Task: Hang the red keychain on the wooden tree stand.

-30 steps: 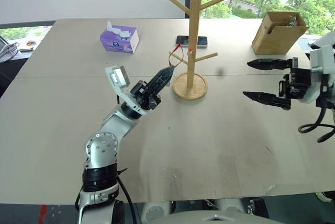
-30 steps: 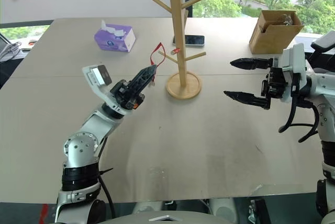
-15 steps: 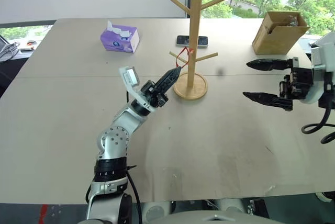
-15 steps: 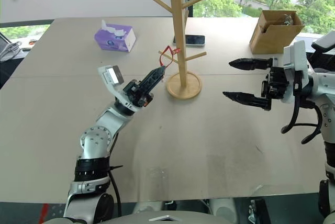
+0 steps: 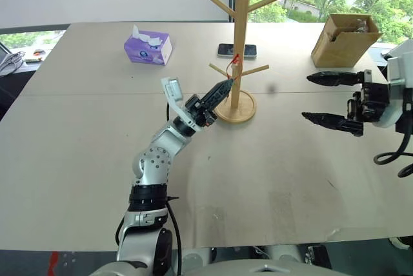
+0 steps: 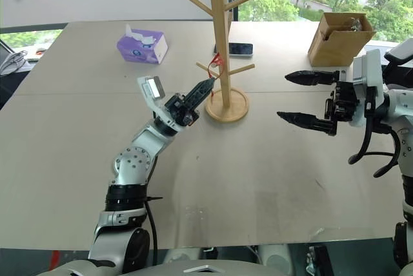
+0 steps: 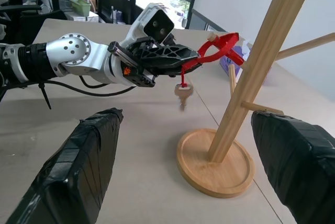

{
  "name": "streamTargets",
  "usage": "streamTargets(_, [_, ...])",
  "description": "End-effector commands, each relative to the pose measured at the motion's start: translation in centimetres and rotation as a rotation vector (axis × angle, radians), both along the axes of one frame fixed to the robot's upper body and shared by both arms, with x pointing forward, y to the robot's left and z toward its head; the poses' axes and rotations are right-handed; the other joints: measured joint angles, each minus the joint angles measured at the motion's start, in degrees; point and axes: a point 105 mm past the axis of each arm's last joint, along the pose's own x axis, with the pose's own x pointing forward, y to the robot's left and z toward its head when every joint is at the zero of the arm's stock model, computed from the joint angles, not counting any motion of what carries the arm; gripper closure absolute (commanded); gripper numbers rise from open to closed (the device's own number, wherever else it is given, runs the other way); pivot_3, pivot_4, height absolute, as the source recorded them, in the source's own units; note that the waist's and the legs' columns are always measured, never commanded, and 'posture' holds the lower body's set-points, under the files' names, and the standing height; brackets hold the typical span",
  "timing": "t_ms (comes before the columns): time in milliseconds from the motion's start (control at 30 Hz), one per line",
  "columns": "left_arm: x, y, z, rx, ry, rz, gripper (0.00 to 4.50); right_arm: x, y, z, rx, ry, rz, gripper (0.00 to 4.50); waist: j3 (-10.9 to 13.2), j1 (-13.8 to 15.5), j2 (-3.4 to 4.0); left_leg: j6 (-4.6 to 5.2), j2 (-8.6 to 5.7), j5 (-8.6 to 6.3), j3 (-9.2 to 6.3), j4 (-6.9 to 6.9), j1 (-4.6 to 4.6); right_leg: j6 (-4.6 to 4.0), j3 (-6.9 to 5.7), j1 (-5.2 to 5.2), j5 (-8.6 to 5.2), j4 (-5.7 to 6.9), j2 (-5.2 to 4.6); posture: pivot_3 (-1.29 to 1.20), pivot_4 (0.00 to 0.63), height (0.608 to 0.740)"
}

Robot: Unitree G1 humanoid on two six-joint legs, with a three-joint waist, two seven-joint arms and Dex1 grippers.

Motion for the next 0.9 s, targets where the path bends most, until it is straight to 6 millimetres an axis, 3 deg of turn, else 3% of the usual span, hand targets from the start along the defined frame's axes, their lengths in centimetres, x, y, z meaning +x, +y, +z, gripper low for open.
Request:
streamTargets(33, [0.8, 0.3, 0.7, -0.023, -0.03, 0.038, 4.45, -0.5, -0.2, 1.2, -0.006, -0.064, -0.007, 0.24, 0.0, 0.0, 0.0, 0.0, -0.01, 0.0, 0.0, 0.0, 0.0, 0.0, 0.0, 0.0, 0.0, 0.0, 0.0, 0.0, 0.15, 0.74])
streamTargets(200, [1.7, 0.4, 1.2, -0.054, -0.049, 0.075, 4.45, -0.5, -0.2, 1.2, -0.005, -0.065, -0.011, 0.24, 0.0, 0.0, -0.03, 0.0, -0.01, 0.0, -0.01, 0.0, -0.01, 0.0, 0.0, 0.0, 0.0, 0.0, 0.0, 0.0, 0.15, 0.74])
streamTargets(233, [1.8, 0.4, 1.3, -0.058, -0.05, 0.075, 3.64, -0.5, -0.2, 1.2, -0.005, -0.065, -0.012, 0.24, 0.0, 0.0, -0.04, 0.0, -0.01, 0.0, -0.01, 0.0, -0.01, 0.0, -0.01, 0.0, 0.0, -0.01, 0.0, 0.0, 0.15, 0.74])
streamTargets(533, [1.5, 0.0, 0.9, -0.018, -0.043, 0.106, 0.02, 0.0, -0.4, 0.9, 0.011, -0.067, -0.051, 0.24, 0.0, 0.0, -0.05, -0.02, 0.0, 0.01, -0.01, 0.0, -0.01, 0.0, -0.01, 0.0, 0.0, -0.01, 0.0, 0.0, 0.15, 0.74])
streamTargets(700, [2.1, 1.7, -2.0, 0.153, 0.027, 0.325, 0.02, 3.3, -1.7, -0.3, 0.165, -0.057, -0.287, 0.24, 0.0, -0.1, -0.06, -0.03, 0.01, 0.02, 0.01, -0.01, 0.01, 0.0, 0.02, -0.01, 0.0, 0.0, 0.0, 0.0, 0.15, 0.74])
streamTargets(900, [2.7, 7.7, -6.0, 0.371, 0.124, 0.713, 0.02, 7.6, -3.5, -4.4, 0.372, -0.079, -0.649, 0.24, 0.0, -0.2, -0.15, -0.05, 0.06, 0.03, 0.06, -0.06, 0.04, -0.01, 0.08, -0.04, 0.0, 0.02, 0.08, 0.0, 0.15, 0.74])
